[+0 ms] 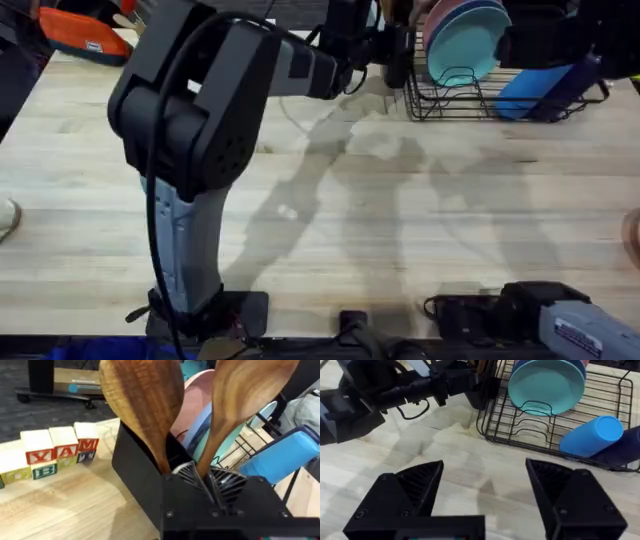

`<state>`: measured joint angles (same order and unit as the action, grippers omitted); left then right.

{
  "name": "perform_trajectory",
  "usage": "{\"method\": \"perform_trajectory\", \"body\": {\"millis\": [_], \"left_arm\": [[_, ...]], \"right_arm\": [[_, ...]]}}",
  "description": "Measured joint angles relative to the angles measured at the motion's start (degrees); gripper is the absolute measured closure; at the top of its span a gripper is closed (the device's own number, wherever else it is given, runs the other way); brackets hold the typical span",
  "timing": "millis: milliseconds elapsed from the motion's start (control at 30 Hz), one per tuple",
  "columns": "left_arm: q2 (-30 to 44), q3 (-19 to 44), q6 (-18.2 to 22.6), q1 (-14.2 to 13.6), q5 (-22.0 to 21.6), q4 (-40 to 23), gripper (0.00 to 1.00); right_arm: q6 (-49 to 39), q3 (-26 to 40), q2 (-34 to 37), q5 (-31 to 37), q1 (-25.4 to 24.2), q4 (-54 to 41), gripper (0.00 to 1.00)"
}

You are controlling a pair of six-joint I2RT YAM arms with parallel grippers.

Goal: Pick up the spoon on the table one by one and put them onto the rack

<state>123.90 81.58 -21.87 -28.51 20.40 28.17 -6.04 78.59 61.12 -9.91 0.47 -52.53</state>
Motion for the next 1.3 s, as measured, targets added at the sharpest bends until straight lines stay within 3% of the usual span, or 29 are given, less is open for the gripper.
{"method": "perform_trajectory", "body": {"millis": [67,200,233,267,367,567,667,800,833,1200,1233,1267,1300], "left_arm": [[0.0,0.1,0.0,0.0,0.0,-0.6,0.879],[-0.3,0.2,0.2,-0.1,1.6,-0.6,0.558],[-0.8,0.3,0.3,-0.6,2.1,-0.9,0.399],[-0.9,0.3,0.4,-0.7,2.4,-1.0,0.356],[-0.9,0.3,0.4,-0.7,2.8,-0.7,0.288],[-0.9,0.3,0.4,-0.7,3.1,-0.5,0.253],[-1.1,0.3,0.5,-0.8,4.0,-0.4,0.041],[-3.2,0.3,0.5,-0.8,3.6,-4.1,0.005],[-6.2,0.2,2.4,-0.1,2.7,-11.1,0.004],[-21.6,0.0,10.3,3.0,1.9,-33.2,0.003],[-26.6,0.0,12.3,5.1,-0.2,-40.7,0.006],[-28.3,0.0,13.0,5.9,-1.2,-43.5,0.006],[-33.4,0.0,14.3,9.0,-4.1,-51.2,0.006]], "right_arm": [[0.0,0.0,0.0,0.0,0.0,0.0,0.007],[0.0,0.0,0.0,0.0,0.0,0.0,0.007],[0.0,0.0,0.0,0.0,0.0,0.0,0.007],[0.0,0.0,0.0,0.0,0.0,0.0,0.007],[0.0,0.0,0.0,0.0,0.0,0.0,0.007],[0.0,0.0,0.0,0.0,0.0,0.0,0.007],[0.0,0.0,0.0,0.0,0.0,0.0,0.007],[0.0,0.0,0.0,0.0,0.0,0.0,0.007],[0.0,0.0,0.0,0.0,0.0,0.0,0.007],[0.0,0.0,0.0,0.0,0.0,-0.2,0.007],[0.0,0.0,0.0,0.0,0.0,-0.3,0.007],[0.0,0.0,0.0,0.0,0.0,-0.3,0.007],[0.0,0.0,0.0,0.0,0.0,-0.3,0.007]]}}
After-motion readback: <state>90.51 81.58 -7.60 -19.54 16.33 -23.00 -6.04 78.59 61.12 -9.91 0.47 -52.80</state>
